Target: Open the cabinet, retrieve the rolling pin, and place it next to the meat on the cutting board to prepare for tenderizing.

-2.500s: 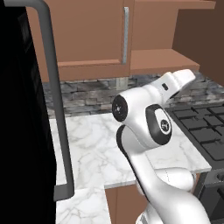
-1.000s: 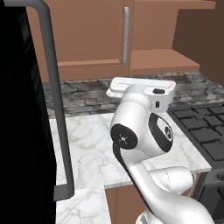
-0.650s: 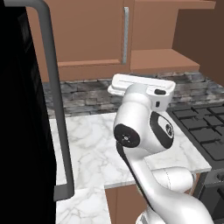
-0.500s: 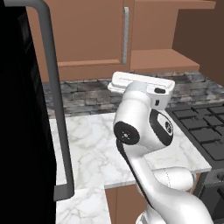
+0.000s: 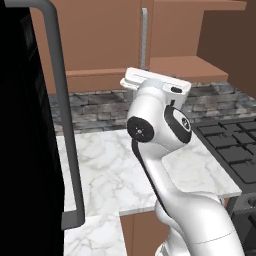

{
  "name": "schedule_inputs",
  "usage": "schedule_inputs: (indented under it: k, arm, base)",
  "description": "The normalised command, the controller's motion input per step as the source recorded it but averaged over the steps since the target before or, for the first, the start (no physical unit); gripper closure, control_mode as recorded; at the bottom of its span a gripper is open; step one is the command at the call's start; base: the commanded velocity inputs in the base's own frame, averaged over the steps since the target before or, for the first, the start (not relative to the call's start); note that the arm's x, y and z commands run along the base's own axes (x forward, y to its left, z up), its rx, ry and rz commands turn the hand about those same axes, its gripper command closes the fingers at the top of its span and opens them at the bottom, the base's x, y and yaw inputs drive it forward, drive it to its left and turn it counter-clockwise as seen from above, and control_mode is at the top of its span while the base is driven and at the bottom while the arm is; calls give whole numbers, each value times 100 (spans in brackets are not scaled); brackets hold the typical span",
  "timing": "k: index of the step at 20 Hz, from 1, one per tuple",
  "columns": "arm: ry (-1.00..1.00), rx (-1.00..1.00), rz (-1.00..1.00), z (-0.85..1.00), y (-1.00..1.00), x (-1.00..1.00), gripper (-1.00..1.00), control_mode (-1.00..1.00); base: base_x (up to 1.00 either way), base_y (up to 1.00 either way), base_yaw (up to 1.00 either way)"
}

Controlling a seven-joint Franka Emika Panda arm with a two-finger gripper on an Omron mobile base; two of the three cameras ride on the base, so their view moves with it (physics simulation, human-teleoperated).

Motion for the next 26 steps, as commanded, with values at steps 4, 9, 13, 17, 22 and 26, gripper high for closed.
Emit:
schedule_inputs:
  k: [4, 9, 13, 17, 22, 26]
  arm:
    - [-4, 8, 12, 0, 0, 47, -100, -100]
    - [-5, 6, 15, 0, 0, 46, -100, -100]
    - [-4, 6, 14, 0, 0, 48, -100, -100]
    - [-1, 2, 12, 0, 2, 54, -100, -100]
    - [0, 0, 12, 0, 6, 44, -100, -100]
    - [-1, 0, 12, 0, 3, 36, -100, -100]
  base:
    - [0, 0, 0]
    - [0, 0, 0]
    - [0, 0, 0]
    - [0, 0, 0]
    - [0, 0, 0]
    - [0, 0, 0]
